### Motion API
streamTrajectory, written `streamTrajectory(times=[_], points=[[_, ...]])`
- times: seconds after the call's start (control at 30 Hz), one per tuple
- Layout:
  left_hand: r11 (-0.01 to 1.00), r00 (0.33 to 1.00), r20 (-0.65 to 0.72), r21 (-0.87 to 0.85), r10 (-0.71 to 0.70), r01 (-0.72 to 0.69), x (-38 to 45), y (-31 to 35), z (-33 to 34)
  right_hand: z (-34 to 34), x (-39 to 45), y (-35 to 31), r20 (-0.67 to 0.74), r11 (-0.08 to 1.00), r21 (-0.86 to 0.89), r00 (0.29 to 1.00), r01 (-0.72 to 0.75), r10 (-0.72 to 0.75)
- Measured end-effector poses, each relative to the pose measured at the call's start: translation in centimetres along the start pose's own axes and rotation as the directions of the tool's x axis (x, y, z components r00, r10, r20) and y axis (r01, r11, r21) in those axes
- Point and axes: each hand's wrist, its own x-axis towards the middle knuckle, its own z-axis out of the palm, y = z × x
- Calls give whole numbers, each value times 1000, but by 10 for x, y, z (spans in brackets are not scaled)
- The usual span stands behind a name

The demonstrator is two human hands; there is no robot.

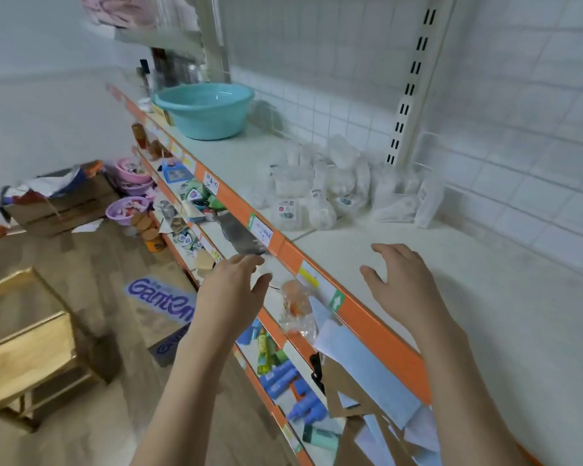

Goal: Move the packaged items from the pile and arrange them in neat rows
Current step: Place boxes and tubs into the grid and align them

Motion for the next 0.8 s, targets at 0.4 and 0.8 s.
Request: streamTrajectory(times=[0.4,0.8], points=[[999,999,20,18,33,-33,97,-40,3,65,132,-52,131,996,-30,987,-88,91],[960,889,364,-129,278,-248,180,-25,45,54,94,-52,-236,945,214,926,-247,296]])
